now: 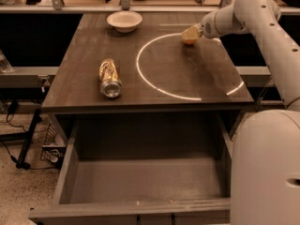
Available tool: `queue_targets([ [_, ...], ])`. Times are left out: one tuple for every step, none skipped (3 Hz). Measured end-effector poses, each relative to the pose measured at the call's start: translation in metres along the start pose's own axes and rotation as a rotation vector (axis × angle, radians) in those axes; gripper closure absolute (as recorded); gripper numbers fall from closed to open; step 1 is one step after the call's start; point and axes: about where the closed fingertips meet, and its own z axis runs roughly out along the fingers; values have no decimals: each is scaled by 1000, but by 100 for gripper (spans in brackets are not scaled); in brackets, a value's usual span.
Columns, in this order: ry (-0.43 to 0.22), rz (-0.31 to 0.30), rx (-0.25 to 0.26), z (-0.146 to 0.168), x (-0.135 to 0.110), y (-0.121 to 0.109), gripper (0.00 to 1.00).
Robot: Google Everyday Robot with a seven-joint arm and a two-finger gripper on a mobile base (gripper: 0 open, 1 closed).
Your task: Place orange into top drawer
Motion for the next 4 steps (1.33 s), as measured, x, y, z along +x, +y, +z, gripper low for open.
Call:
queue_targets([
  [3,-2,-19,0,5,7,79],
  [-22,-31,-60,-26,-9,19,99],
  [-89,-61,-145,-70,-28,45,100],
  [-165,-49,-253,-117,-44,81,100],
])
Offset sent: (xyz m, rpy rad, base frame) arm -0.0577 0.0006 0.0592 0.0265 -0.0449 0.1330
